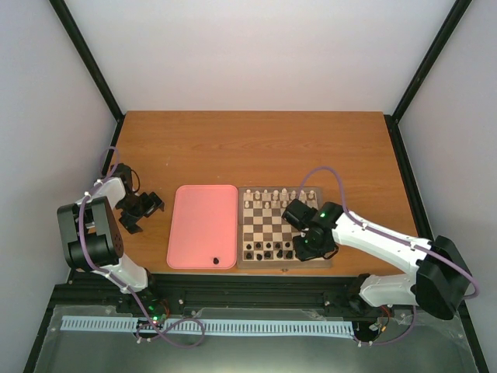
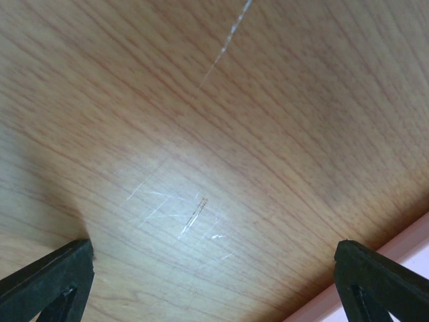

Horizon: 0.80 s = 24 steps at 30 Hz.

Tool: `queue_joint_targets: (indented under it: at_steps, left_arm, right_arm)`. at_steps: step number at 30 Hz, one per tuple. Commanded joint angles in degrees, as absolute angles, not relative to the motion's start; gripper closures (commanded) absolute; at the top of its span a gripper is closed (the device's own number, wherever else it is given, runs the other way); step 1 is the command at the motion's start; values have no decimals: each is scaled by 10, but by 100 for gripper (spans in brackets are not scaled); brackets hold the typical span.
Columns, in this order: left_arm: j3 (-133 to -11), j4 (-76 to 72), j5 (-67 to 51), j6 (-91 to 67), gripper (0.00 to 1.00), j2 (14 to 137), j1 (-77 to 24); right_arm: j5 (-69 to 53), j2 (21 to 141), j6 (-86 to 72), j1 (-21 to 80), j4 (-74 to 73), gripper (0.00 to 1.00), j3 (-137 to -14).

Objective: Set up the chess pieces on the board
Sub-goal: Place the chess piece on the chessboard.

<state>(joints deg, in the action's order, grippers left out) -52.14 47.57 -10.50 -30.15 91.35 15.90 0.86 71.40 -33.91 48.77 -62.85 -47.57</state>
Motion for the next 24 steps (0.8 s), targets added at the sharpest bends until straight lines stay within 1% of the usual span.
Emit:
queue_joint_targets:
  at_steps: [1, 7, 18, 24]
  left_arm:
    - [-536, 477, -98, -295, 0, 919, 156]
    - [-539, 476, -97, -295, 0, 924, 156]
    - [-543, 475, -95, -296, 0, 934, 156]
    - [-543, 474, -94, -296, 0, 935, 156]
  right_arm:
    - [16, 726, -347, 483, -608, 96, -465]
    - [21, 732, -341, 477, -601, 94, -460]
    - [23, 739, -325, 460, -593, 93, -450]
    - [22, 744, -320, 457, -589, 90, -453]
